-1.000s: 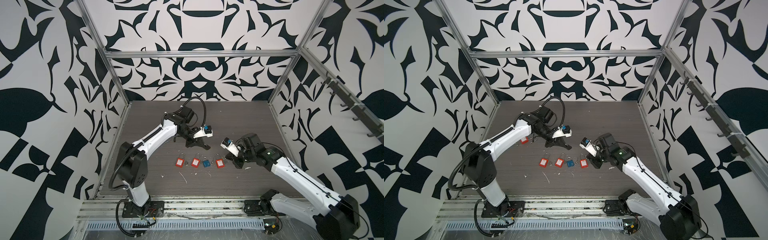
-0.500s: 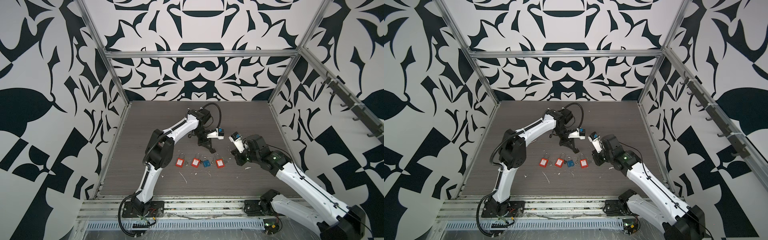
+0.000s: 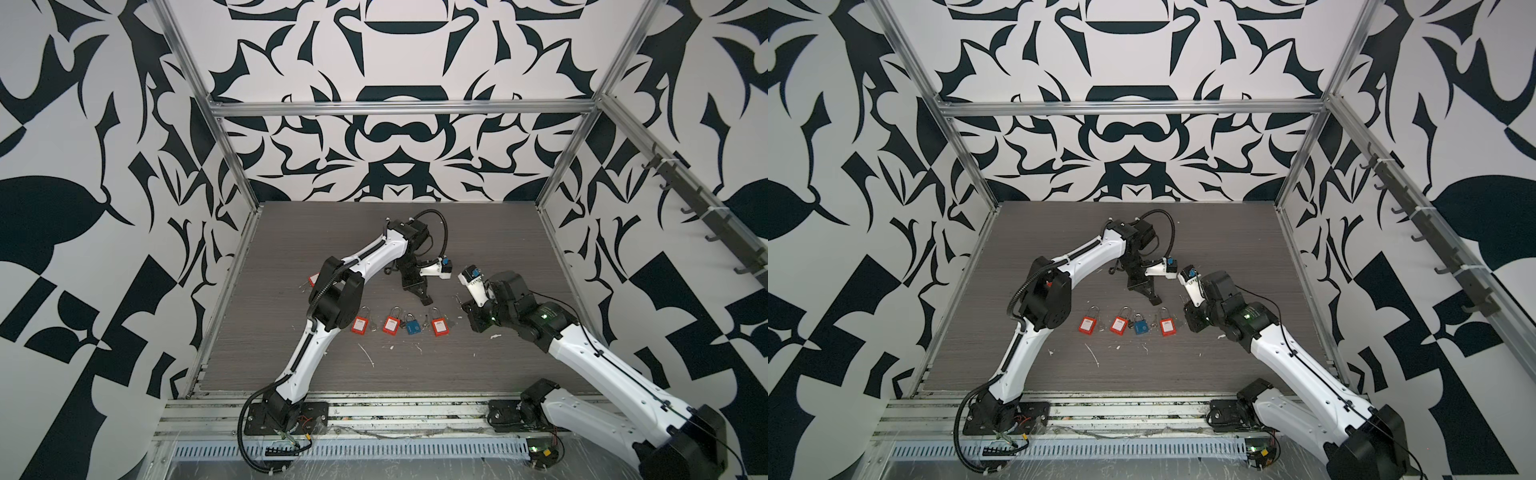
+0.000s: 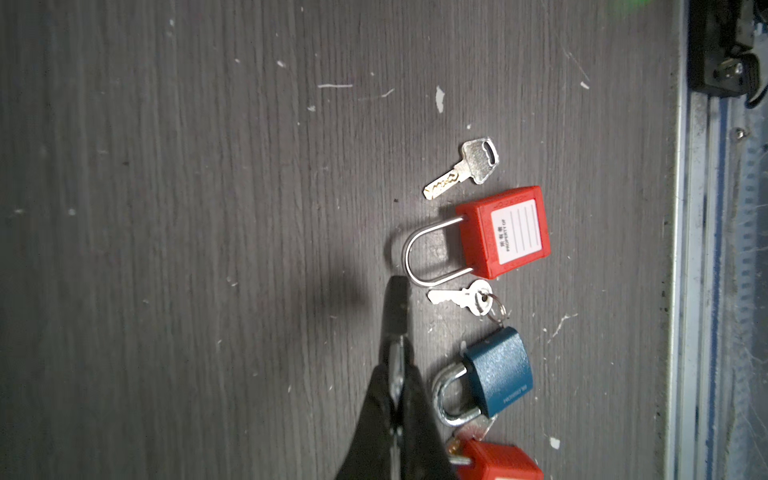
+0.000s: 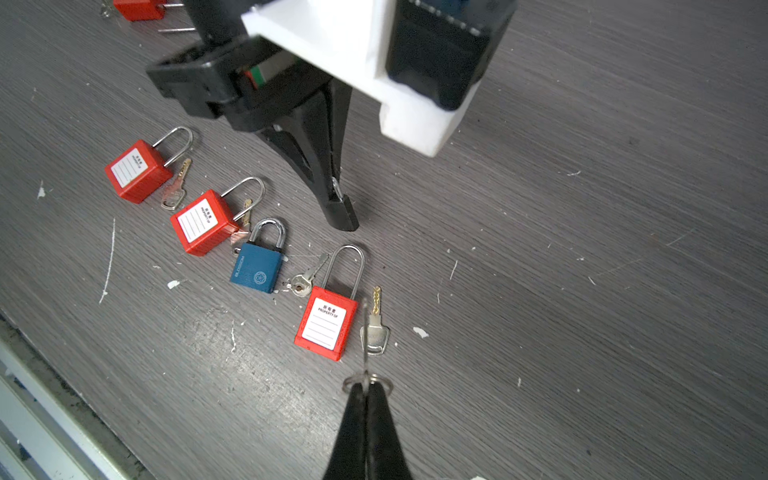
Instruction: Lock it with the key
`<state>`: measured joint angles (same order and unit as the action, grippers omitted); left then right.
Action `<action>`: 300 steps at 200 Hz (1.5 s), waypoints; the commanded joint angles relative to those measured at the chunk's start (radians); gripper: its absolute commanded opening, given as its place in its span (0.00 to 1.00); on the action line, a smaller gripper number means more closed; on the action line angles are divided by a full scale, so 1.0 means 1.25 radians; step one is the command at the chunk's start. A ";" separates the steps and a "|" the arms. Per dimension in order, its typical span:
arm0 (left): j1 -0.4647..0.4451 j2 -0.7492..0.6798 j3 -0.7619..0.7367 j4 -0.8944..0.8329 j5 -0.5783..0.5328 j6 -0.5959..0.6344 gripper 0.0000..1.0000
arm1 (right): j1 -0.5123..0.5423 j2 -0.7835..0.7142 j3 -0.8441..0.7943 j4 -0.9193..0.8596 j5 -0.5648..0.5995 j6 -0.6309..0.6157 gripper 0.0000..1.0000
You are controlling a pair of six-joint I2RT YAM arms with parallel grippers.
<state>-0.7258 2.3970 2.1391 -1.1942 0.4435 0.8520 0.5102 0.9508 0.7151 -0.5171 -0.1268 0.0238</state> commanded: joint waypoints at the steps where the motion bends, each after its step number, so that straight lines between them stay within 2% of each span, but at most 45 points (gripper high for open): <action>1: -0.014 0.018 0.024 -0.050 0.008 0.003 0.00 | -0.003 -0.001 -0.008 0.026 -0.005 0.010 0.00; 62: -0.026 0.052 0.043 -0.033 -0.025 -0.012 0.00 | -0.002 0.006 -0.021 0.044 -0.004 0.011 0.00; 111: -0.027 0.064 0.054 -0.015 -0.043 -0.017 0.06 | -0.002 0.028 -0.028 0.059 -0.010 0.009 0.00; 168: -0.027 0.060 0.055 0.030 -0.075 -0.027 0.22 | -0.002 0.050 -0.030 0.084 -0.025 0.042 0.00; 216: -0.027 0.057 0.055 0.094 -0.085 -0.037 0.30 | -0.003 0.068 -0.017 0.089 -0.029 0.068 0.00; 242: -0.026 0.051 0.053 0.135 -0.079 -0.050 0.32 | -0.002 0.076 -0.002 0.087 -0.028 0.085 0.00; 267: -0.012 0.013 0.025 0.213 -0.089 -0.085 0.33 | -0.002 0.088 0.009 0.085 -0.023 0.114 0.00; 282: 0.008 -0.030 -0.010 0.279 -0.094 -0.143 0.33 | -0.002 0.108 0.019 0.076 -0.004 0.141 0.00; 300: 0.042 -0.116 -0.111 0.394 -0.076 -0.230 0.33 | -0.002 0.158 0.050 0.059 0.002 0.162 0.00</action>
<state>-0.7315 2.4073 2.1094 -0.8707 0.3290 0.7010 0.5102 1.0924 0.7040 -0.4339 -0.1478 0.1658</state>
